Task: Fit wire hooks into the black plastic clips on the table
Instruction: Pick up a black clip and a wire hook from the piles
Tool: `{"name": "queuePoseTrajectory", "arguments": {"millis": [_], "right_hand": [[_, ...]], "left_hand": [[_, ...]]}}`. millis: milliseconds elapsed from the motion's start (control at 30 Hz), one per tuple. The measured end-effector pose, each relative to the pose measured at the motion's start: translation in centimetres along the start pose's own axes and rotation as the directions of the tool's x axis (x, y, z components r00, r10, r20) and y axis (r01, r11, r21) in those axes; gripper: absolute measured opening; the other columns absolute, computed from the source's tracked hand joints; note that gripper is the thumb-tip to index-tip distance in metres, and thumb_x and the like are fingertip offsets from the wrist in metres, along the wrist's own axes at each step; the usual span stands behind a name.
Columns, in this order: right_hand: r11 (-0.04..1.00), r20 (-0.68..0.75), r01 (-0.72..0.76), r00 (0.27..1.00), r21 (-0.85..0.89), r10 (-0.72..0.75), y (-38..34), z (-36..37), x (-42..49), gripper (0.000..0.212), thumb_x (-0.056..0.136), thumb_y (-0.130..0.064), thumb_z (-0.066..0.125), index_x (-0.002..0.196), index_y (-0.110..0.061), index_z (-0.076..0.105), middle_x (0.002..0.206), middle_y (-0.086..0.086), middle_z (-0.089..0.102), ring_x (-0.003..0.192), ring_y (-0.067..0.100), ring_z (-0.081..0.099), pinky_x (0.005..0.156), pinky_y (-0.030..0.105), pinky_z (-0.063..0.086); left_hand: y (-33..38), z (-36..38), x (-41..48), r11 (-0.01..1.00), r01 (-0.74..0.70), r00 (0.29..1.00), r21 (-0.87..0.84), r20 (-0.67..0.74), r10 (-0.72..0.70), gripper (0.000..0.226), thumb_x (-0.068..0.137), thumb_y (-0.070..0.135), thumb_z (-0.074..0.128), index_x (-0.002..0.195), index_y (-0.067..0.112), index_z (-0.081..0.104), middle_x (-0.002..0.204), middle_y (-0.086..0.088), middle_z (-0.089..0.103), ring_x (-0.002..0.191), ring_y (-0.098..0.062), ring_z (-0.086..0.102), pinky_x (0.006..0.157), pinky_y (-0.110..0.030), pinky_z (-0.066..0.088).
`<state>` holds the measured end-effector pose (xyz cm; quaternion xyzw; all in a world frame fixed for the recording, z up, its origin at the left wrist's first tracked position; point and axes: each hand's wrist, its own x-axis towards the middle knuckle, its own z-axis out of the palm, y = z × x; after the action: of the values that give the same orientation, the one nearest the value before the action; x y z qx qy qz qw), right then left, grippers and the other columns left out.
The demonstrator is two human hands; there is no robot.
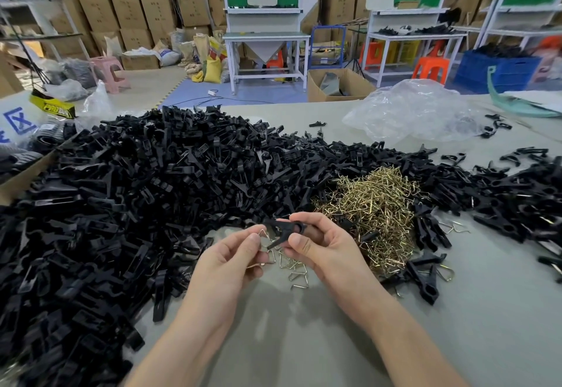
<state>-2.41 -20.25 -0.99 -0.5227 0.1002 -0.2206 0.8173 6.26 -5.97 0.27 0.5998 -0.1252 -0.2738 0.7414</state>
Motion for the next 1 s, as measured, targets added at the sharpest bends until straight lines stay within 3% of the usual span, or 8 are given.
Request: {"name": "queuePoseTrajectory", "arguments": {"millis": [133, 333, 567, 767, 1000], "right_hand": [[1.000, -0.005, -0.014, 1.000, -0.016, 0.014, -0.04, 0.00, 0.00, 0.036, 0.076, -0.011, 0.075, 0.111, -0.010, 0.066, 0.101, 0.008, 0.076, 0.095, 0.021, 0.074, 0.081, 0.023, 0.057], [0.999, 0.008, -0.022, 1.000, -0.048, 0.022, 0.11, 0.15, -0.08, 0.033, 0.074, -0.014, 0.076, 0.107, -0.014, 0.070, 0.105, 0.008, 0.076, 0.095, 0.018, 0.073, 0.081, 0.024, 0.057], [0.999, 0.028, -0.007, 1.000, -0.053, 0.009, 0.15, 0.06, -0.09, 0.030, 0.077, -0.015, 0.076, 0.106, -0.018, 0.072, 0.108, 0.010, 0.076, 0.099, 0.021, 0.072, 0.083, 0.025, 0.057], [0.998, 0.028, -0.013, 0.999, -0.069, 0.015, 0.23, 0.02, -0.18, 0.024, 0.085, -0.005, 0.072, 0.104, -0.019, 0.072, 0.106, 0.010, 0.076, 0.095, 0.020, 0.073, 0.082, 0.024, 0.057], [0.981, 0.039, 0.002, 0.999, -0.195, 0.006, 0.01, 0.08, -0.43, 0.024, 0.090, 0.002, 0.068, 0.110, -0.013, 0.067, 0.102, 0.006, 0.077, 0.082, 0.015, 0.072, 0.079, 0.022, 0.056]], "left_hand": [[0.17, -0.05, 0.09, 1.000, -0.016, 0.998, -0.001, -0.059, 0.016, 0.023, 0.097, 0.018, 0.062, 0.082, 0.015, 0.079, 0.075, -0.005, 0.069, 0.072, -0.013, 0.062, 0.072, -0.029, 0.049], [0.23, 0.25, -0.05, 0.998, -0.026, 0.997, 0.057, -0.068, 0.030, 0.019, 0.093, 0.019, 0.065, 0.080, 0.015, 0.079, 0.085, -0.006, 0.076, 0.076, -0.015, 0.070, 0.071, -0.030, 0.052], [0.33, 0.21, -0.10, 0.998, 0.038, 0.999, 0.059, -0.041, -0.035, 0.023, 0.092, 0.016, 0.065, 0.073, 0.021, 0.079, 0.073, -0.001, 0.067, 0.068, -0.008, 0.060, 0.063, -0.026, 0.048], [0.43, 0.50, -0.28, 0.998, 0.064, 0.997, 0.000, -0.035, -0.064, 0.024, 0.092, 0.019, 0.066, 0.071, 0.019, 0.077, 0.071, -0.003, 0.062, 0.063, -0.008, 0.056, 0.065, -0.026, 0.046], [-0.40, 0.85, -0.28, 0.999, 0.043, 0.995, 0.020, -0.092, -0.041, 0.016, 0.091, 0.021, 0.067, 0.085, 0.010, 0.076, 0.079, -0.004, 0.067, 0.068, -0.009, 0.055, 0.067, -0.029, 0.045]]}}
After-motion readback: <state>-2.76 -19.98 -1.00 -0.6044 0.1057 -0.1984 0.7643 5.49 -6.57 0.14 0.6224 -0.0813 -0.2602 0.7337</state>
